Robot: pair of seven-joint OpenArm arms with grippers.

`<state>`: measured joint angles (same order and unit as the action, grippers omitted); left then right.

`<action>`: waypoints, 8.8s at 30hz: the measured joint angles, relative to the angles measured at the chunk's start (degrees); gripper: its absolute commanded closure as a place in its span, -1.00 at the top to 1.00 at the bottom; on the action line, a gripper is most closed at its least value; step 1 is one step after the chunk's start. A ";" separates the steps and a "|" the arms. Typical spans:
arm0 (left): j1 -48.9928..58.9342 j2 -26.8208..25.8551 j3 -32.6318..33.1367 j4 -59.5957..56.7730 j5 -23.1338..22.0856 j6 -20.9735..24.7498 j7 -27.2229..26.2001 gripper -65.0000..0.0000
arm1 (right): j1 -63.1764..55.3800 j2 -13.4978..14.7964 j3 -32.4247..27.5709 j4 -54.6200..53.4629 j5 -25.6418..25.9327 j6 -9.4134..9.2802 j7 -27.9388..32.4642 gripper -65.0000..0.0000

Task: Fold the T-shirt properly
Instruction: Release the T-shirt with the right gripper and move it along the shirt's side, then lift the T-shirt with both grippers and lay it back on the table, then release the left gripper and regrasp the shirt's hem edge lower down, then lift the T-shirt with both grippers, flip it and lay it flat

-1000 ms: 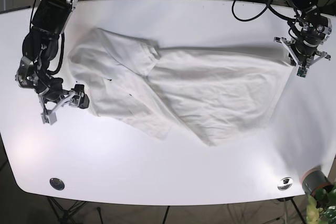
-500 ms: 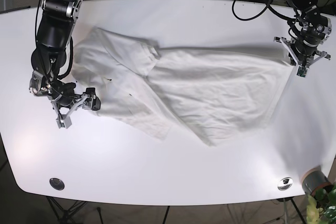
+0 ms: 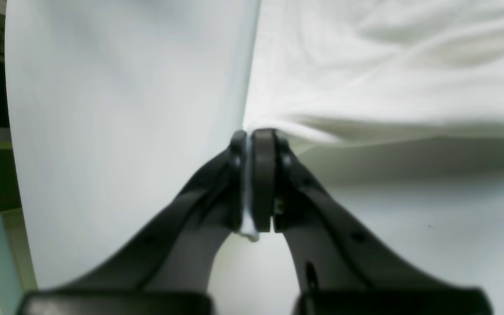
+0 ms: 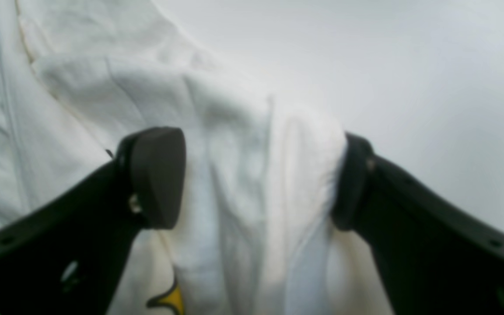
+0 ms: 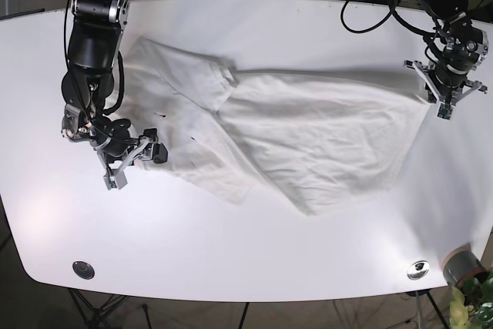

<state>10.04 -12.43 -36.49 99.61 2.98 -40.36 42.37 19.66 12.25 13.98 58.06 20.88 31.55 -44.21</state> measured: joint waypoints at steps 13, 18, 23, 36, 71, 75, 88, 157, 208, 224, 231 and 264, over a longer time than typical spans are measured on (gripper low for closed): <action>-0.22 0.02 0.00 0.20 -0.04 0.00 0.22 -1.00 | -1.46 0.48 -0.22 2.99 -1.25 -0.26 -0.66 -0.94; -3.63 0.46 0.02 2.80 -0.02 -0.22 0.79 -1.00 | -0.59 1.73 -0.31 10.69 -1.27 -0.22 -5.18 -0.94; -8.85 0.44 0.26 3.74 -0.26 -0.26 0.35 -1.00 | 3.52 2.78 -0.35 16.50 -1.07 0.07 -8.83 -0.94; -28.87 -3.32 0.59 3.69 -1.33 -0.70 9.33 -1.00 | 23.47 6.34 -0.81 17.92 0.35 0.50 -18.21 -0.94; -22.49 -7.28 5.20 -1.49 -1.36 -0.44 7.04 -1.00 | 7.19 3.58 4.00 32.46 -0.59 0.09 -25.03 -0.94; -17.86 -4.81 1.77 -1.46 -1.57 -0.61 4.96 -1.00 | 0.24 1.51 6.25 36.54 -0.13 -0.02 -24.92 -0.94; -5.35 -1.40 -3.15 -1.97 -0.63 -0.24 4.72 -1.00 | -17.22 -2.14 6.69 44.65 -1.09 0.00 -24.28 -0.94; -47.50 -2.21 20.15 -70.58 -9.18 4.26 -15.50 0.27 | -22.62 -4.33 6.67 45.51 -1.18 -0.02 -19.93 -0.94; -39.52 0.57 15.41 -26.25 -9.46 1.27 7.65 -1.00 | -5.99 -4.02 6.54 45.11 -1.44 -0.44 -19.30 -0.94; -53.29 -5.14 11.76 -14.53 -9.77 0.87 15.63 -1.00 | 24.61 3.76 2.40 22.27 -1.07 -0.37 -19.21 -0.94; -59.67 -9.38 11.41 -15.10 -10.64 0.83 15.06 -1.00 | 36.30 7.26 -0.83 14.21 -0.85 -0.24 -19.12 -0.94; -27.19 -9.38 3.32 -4.39 -18.91 0.02 14.97 -1.00 | -0.15 3.10 13.51 36.41 1.14 -0.15 -26.05 -0.94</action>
<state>-17.15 -21.80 -33.17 95.22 -15.92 -40.34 57.34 19.51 15.35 27.49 94.48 22.02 31.40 -70.26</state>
